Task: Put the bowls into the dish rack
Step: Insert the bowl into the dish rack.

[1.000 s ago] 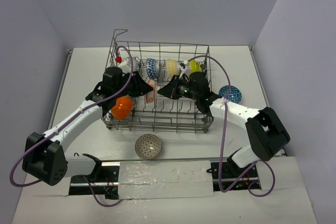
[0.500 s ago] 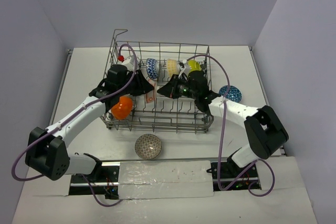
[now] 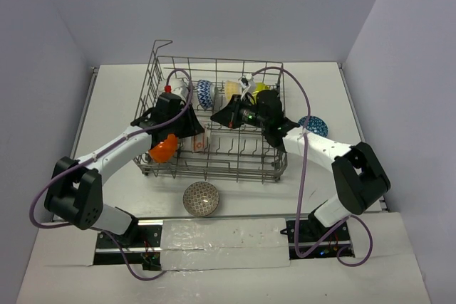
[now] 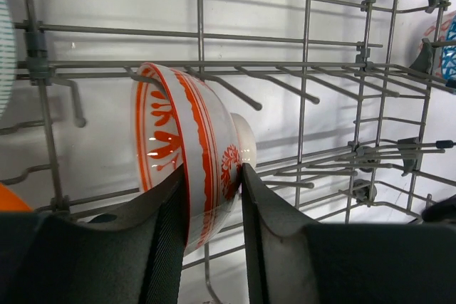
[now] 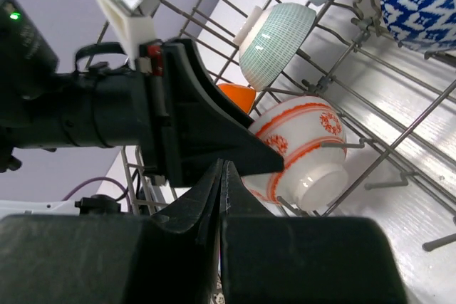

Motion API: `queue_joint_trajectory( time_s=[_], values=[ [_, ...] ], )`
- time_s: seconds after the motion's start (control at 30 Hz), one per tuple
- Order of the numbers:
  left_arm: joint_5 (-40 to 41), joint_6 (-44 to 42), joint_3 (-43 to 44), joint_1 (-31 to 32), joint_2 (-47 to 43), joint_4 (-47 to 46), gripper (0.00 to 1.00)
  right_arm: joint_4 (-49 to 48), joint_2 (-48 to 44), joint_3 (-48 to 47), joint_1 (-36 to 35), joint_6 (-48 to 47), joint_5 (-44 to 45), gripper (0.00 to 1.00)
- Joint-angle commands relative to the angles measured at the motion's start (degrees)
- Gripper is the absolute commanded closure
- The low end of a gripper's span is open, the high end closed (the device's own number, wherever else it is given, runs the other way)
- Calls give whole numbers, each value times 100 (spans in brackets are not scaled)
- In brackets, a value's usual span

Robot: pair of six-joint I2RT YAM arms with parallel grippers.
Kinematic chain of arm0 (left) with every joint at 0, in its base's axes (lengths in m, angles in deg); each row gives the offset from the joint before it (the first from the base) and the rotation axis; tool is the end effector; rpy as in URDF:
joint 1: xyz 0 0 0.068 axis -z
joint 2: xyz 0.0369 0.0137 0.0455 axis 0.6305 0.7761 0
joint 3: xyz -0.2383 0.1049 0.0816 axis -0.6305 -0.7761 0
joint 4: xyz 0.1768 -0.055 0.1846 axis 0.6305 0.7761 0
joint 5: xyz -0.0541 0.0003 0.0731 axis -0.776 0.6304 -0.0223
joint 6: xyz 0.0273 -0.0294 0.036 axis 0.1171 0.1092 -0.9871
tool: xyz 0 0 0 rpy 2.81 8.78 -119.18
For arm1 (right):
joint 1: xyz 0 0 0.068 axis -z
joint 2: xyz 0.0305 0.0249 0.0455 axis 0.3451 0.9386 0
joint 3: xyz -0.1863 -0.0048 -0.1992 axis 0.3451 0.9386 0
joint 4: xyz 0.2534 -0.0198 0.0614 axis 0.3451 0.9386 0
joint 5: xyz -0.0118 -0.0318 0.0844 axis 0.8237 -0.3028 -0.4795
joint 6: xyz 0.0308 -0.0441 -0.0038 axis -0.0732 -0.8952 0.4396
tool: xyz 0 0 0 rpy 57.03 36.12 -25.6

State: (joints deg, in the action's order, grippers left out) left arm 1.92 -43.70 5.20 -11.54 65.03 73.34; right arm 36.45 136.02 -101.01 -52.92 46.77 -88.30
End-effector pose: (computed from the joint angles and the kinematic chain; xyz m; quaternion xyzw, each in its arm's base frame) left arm 0.2775 -0.1498 0.2468 -0.0472 0.9105 -0.2649 0.3140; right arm 0.2816 0.2011 0.2686 -0.1229 0.7498 0.5135 0.3988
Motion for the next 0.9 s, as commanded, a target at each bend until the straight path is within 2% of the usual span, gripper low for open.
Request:
queue_joint_trajectory(
  time_s=[0.0, 0.23, 0.43, 0.5, 0.53, 0.63, 0.87],
  values=[
    [694, -199, -4, -110, -67, 550, 64, -232, -221, -216, 47, -137, -126, 98],
    [843, -182, 40, -110, -41, 567, 64, -109, -352, -137, 65, -277, -117, 96],
    [826, -173, 84, -110, -41, 559, 62, -21, -528, -49, 162, -339, -161, 80],
    [808, -164, 119, -110, -67, 559, 60, 14, -546, -49, 170, -374, -214, 74],
    [808, -155, 128, -110, -76, 567, 55, 23, -555, -40, 188, -374, -223, 68],
    [870, -147, 180, -110, -120, 629, 50, 41, -581, -5, 188, -392, -275, 64],
    [1019, -120, 242, -110, -163, 760, 46, 67, -651, 74, 197, -436, -337, 60]
  ],
)
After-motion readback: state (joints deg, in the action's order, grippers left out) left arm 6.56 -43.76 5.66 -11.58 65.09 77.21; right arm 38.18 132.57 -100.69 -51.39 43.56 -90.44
